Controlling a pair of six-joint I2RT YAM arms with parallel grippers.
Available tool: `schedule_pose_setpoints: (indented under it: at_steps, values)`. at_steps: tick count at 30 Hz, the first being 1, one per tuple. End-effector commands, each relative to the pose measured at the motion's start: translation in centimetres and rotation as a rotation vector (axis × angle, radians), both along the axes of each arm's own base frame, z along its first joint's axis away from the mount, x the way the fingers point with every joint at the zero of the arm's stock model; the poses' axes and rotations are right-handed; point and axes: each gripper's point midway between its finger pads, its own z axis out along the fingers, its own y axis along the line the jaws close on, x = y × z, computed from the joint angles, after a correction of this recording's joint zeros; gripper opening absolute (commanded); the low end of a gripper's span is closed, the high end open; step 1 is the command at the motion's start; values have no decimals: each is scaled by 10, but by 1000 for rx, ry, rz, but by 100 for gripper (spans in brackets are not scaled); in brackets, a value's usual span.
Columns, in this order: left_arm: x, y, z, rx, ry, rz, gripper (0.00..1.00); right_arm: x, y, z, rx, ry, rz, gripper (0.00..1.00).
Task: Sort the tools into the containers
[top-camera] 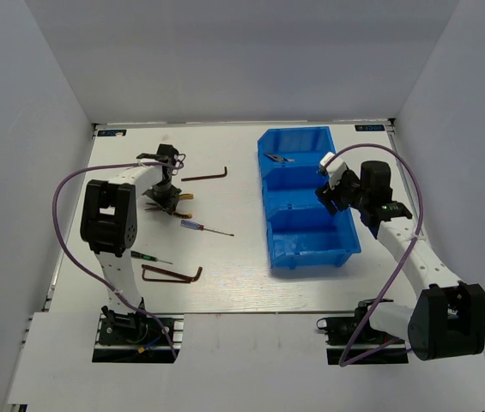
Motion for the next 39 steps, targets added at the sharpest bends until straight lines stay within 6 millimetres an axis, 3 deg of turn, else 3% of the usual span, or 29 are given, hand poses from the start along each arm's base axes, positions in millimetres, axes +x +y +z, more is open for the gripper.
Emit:
schedule_pose_setpoints:
  at_steps: [1,2,4,7,8,10,11,12,13,14,18,19,21,23,24,25,26,27,32,33,36,39]
  values:
    - [17,1,19,60,-77,-172,0,-6,6,12,45,-4,25,68]
    - [36,-12,34,30,-165,-221,0,-10,8,12,51,1,35,68]
    - [58,-20,69,31,-295,-349,0,-18,11,6,63,31,55,67]
    - [98,-59,124,-24,-564,-580,0,-29,17,2,81,67,90,57]
    - [106,-83,143,-90,-644,-663,0,-32,21,3,93,71,111,40]
    - [122,-114,175,-140,-788,-808,0,-34,22,1,97,86,120,11]
    - [129,-138,201,-187,-864,-883,0,-34,23,5,100,78,126,0]
    - [136,-150,190,-195,-846,-921,0,-34,23,4,101,84,124,0]
    - [137,-170,193,-212,-861,-985,0,-34,24,4,102,89,125,0]
    - [147,-183,213,-218,-915,-1022,0,-34,24,8,102,82,128,0]
    - [170,-227,225,-258,-1011,-1082,0,-36,23,8,102,89,123,0]
    - [176,-239,241,-254,-1077,-1097,0,-36,22,7,99,92,118,0]
    - [185,-252,233,-293,-1104,-1070,0,-38,23,7,98,93,119,0]
    - [194,-266,254,-323,-1186,-1051,0,-39,20,6,94,96,109,0]
    - [201,-270,238,-355,-1161,-1024,0,-39,19,6,94,96,104,0]
    - [204,-281,253,-367,-1203,-1027,0,-39,19,7,91,93,100,0]
    - [202,-292,252,-384,-1207,-1034,0,-39,19,7,92,90,98,0]
    - [204,-301,236,-402,-1178,-1034,0,-38,17,6,91,88,87,0]
    - [196,-334,219,-369,-1159,-1004,0,-34,14,8,94,72,57,0]
    - [198,-332,219,-356,-1160,-990,0,-34,12,8,98,75,48,0]
    - [192,-344,203,-351,-1128,-994,5,-35,13,8,97,77,47,2]
    - [187,-350,192,-357,-1095,-1005,26,-36,13,6,96,81,48,20]
